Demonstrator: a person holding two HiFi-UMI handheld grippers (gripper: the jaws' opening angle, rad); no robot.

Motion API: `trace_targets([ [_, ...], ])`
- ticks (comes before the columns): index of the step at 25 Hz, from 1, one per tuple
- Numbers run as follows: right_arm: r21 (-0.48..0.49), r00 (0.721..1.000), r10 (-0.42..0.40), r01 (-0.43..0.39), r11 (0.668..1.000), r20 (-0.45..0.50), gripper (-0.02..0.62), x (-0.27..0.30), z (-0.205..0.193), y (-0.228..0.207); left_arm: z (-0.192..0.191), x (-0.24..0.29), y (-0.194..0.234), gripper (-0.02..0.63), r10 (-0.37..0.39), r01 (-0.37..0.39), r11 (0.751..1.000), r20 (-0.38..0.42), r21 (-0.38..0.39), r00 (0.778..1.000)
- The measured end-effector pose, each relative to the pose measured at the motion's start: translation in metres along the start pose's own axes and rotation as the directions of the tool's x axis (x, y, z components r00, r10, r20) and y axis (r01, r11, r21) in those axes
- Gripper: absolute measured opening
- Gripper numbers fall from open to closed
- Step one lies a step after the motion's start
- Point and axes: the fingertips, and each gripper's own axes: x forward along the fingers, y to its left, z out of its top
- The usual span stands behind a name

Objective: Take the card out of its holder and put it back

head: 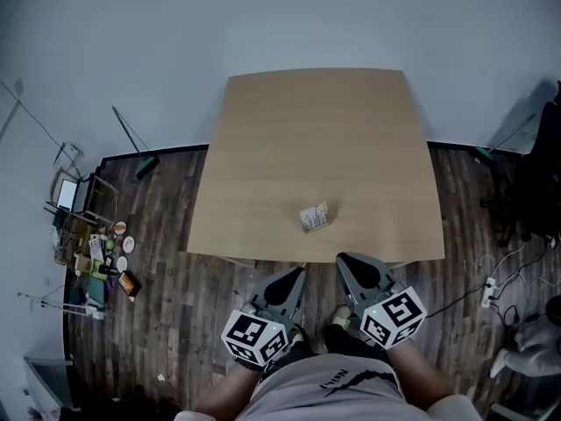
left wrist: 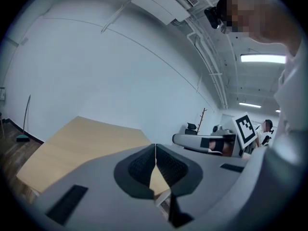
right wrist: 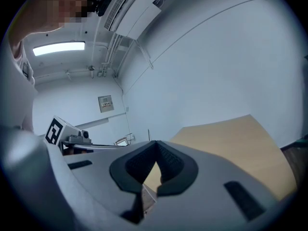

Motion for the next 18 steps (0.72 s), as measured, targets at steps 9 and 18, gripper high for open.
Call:
trace_targets([
  [9,-0.044,0.995,-0.081,0.083,0.996,0.053,0.012,-0.017,0.009,0.052,0.007,-0.034,-0.012,0.016,-0.091,0.091,0.996,0.030,0.009,0.995],
  [18,-0.066,0.989,-0.119,0.124,0.990,0.086,0.012,-0.031,0.015,0.074,0.017,-0.051,-0.020,0.015,-0.134,0.132,0.991,0.054,0.039,0.990],
])
